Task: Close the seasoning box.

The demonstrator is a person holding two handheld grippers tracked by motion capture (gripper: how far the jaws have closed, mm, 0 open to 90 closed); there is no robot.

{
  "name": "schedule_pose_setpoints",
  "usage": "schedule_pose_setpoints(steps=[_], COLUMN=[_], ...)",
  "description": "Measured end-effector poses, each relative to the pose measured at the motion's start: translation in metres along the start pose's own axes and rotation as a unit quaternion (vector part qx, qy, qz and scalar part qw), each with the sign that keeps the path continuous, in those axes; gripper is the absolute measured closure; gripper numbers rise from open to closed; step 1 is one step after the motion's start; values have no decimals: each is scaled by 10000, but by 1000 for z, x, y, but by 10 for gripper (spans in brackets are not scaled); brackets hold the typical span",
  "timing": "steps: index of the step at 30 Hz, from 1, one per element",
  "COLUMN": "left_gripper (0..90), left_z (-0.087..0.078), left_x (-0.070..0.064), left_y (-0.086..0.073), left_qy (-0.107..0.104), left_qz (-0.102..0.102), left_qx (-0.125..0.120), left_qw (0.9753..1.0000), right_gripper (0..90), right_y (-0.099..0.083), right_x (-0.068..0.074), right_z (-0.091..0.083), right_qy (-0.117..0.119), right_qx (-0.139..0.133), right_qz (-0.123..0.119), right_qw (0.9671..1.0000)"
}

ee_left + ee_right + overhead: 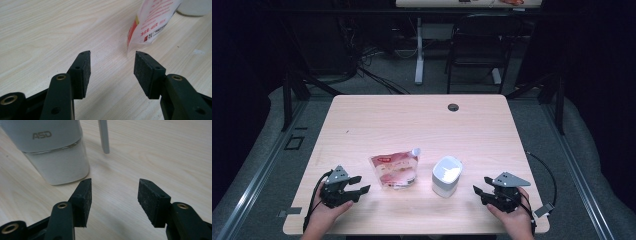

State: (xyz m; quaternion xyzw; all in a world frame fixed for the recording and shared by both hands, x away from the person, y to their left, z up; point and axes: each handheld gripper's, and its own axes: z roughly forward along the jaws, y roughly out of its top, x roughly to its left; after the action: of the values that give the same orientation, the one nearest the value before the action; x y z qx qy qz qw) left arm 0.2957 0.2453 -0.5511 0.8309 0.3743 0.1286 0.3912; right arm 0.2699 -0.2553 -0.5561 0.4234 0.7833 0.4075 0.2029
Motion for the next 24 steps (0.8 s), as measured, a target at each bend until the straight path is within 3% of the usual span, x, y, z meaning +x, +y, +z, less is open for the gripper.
schedule_pose_setpoints(steps=[3,10,16,24], left_gripper=[478,470,469,466], left_z=[1,3,5,7], left_x=[0,-1,-1,-1], left_y=[1,2,1,2], left_qy=[-29,-68,-76,-101], left_qz=[2,-22,-50,-68], left_qx=[11,-22,-10,12], left_qw=[10000,10000,10000,9999], right_gripper=[449,437,436,437], right_y=[-1,-1,-2,-2], right_x=[3,11,7,7], right_z=[6,11,12,11], right_qy=[212,23,72,86], right_qx=[3,285,307,266], right_qz=[123,-420,-262,-292], right_qw=[9997,9987,9992,9992])
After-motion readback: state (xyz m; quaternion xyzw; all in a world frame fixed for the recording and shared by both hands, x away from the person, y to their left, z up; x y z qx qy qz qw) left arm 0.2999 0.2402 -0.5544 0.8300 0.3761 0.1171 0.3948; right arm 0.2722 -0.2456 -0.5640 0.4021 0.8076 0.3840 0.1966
